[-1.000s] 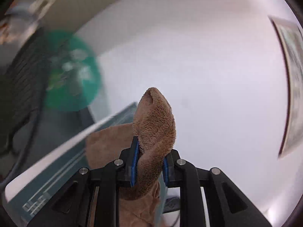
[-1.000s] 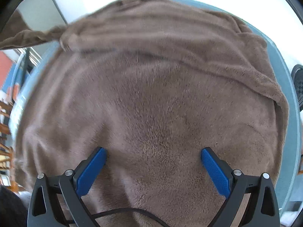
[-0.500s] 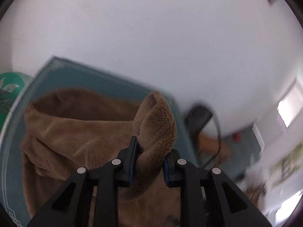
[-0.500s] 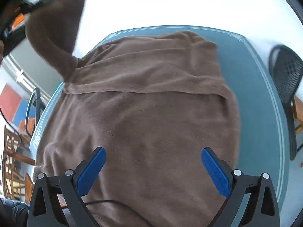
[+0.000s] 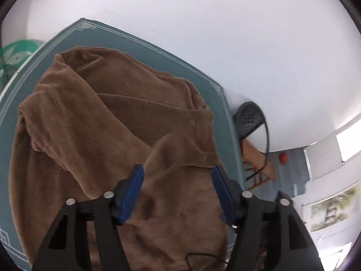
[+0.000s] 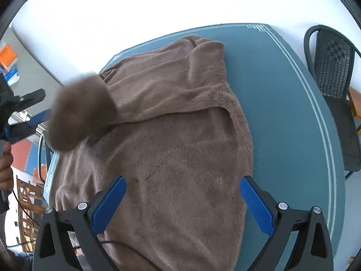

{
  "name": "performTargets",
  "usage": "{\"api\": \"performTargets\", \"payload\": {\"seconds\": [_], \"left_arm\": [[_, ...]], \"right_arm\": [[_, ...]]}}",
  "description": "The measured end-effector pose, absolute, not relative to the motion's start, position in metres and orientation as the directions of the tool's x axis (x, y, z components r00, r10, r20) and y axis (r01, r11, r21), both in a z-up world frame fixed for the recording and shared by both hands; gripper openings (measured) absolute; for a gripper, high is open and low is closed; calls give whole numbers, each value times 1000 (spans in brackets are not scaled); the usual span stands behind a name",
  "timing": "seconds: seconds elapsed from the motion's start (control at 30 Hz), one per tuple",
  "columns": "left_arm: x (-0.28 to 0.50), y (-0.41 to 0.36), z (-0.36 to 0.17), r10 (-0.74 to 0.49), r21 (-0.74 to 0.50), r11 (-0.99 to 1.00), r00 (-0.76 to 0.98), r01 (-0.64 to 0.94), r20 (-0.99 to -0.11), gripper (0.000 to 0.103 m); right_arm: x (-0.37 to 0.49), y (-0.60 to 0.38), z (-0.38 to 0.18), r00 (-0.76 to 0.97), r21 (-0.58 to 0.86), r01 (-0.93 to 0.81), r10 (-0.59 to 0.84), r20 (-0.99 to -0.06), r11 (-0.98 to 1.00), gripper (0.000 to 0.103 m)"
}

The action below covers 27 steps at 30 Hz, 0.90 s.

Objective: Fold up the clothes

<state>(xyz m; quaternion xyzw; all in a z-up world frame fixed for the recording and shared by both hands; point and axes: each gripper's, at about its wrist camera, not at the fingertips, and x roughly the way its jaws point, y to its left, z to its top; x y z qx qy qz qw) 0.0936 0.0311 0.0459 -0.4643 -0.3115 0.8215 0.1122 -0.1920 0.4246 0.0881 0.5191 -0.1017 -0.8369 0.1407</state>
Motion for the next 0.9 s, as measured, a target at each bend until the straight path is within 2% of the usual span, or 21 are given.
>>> {"api": "performTargets", "payload": {"seconds": [0.1,0.17,0.33,0.57,0.73,0.8,0.9], "left_arm": [[91,48,45,527,-621,-784,-504,22,-684,72],[85,46,43,515,-598,-802,-493,12,-701,73],[76,-9,24,458,-620,-764,-525,181,-718,73],[66,-70,-16,357,-580,-720,-514,381,-780,77],[62,-77,-38,358,-570,-695,-476,439,-803,78],[59,-76,-46,358,-559,-702,-460,441,-813,78],[57,-78,-50,364,-558,-701,-449,444,-816,78]], "right_arm": [[-203,416,89,-421,331,116,-348,-837,-936,102],[-209,411,92,-422,341,109,-354,-835,-934,102],[-223,382,100,-414,348,140,-374,-830,-927,102],[-250,271,99,-320,353,375,-477,-819,-857,102],[-261,231,69,-269,212,424,-346,-899,-880,102],[-260,246,63,-300,135,378,-260,-918,-916,102],[-251,296,61,-328,111,237,-187,-926,-965,102]]}}
